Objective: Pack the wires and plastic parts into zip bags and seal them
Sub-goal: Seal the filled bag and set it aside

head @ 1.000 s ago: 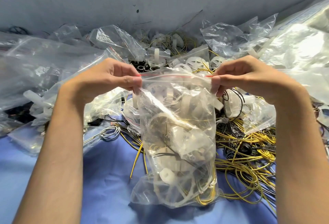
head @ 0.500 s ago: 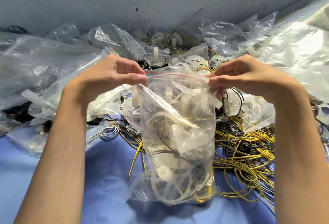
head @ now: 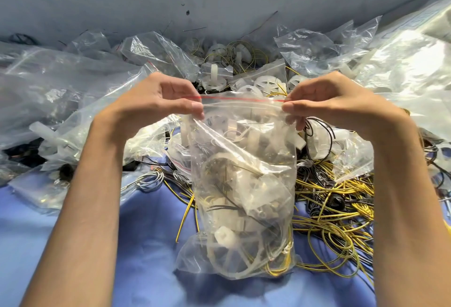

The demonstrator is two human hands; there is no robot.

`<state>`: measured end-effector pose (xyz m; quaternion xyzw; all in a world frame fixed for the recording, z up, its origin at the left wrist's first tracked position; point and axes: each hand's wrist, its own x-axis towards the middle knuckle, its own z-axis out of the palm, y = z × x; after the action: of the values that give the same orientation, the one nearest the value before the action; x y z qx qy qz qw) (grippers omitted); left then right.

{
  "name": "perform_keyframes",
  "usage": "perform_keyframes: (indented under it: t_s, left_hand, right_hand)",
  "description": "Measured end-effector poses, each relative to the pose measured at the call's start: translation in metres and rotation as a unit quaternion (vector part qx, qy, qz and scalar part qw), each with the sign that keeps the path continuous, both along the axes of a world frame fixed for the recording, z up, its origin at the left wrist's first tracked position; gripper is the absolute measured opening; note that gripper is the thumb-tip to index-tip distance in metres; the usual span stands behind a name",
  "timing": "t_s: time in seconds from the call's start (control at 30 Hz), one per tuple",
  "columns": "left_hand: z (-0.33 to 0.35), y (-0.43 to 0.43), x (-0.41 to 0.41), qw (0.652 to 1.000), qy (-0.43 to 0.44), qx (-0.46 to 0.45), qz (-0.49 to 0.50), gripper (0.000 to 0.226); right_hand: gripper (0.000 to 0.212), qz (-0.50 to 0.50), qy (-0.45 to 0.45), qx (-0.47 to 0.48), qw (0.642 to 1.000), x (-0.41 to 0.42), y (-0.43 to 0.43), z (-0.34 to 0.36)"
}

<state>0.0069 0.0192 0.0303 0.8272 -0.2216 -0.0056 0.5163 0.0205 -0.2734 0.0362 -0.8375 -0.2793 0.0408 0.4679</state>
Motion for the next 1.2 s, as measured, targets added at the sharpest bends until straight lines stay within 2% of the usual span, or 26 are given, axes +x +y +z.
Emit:
perform_keyframes:
  t_s: [0.07,0.2,0.33,0.47,0.63,0.97,1.1,1.2]
  left_hand:
    - [-0.001,-0.004,0.001,1.000,0.006,0.008,-0.005,0.012]
    - [-0.003,-0.013,0.002,1.000,-0.010,0.013,0.003,0.012]
    - [-0.002,-0.013,0.002,1.000,-0.028,0.005,0.001,0.013]
    - [-0.003,-0.012,0.003,1.000,-0.023,0.009,-0.002,0.013]
    - [-0.004,-0.018,0.004,1.000,-0.007,0.023,-0.012,0.014]
    - [-0.003,-0.025,0.001,0.999,-0.049,0.017,-0.004,0.012]
    - [-0.001,-0.028,0.000,0.999,-0.039,0.034,0.001,0.013]
    - [-0.001,-0.031,0.000,0.998,-0.020,0.059,-0.001,0.003]
  right_hand:
    - [0.034,-0.007,-0.001,-0.015,1.000,0.000,0.002,-0.002]
    - [0.015,-0.028,-0.004,-0.033,0.999,0.001,0.003,-0.003]
    - [0.018,-0.022,-0.009,-0.026,0.999,0.000,0.005,-0.001]
    - [0.010,-0.008,-0.003,-0.045,0.999,0.000,0.007,0.000]
    - [0.014,0.000,-0.007,-0.054,0.998,0.000,0.008,-0.001]
    - [0.020,0.007,-0.045,-0.030,0.999,0.000,0.016,0.001]
    - [0.013,0.022,-0.034,-0.048,0.998,-0.001,0.019,0.001]
    - [0.014,0.021,-0.040,-0.050,0.998,0.001,0.023,-0.001]
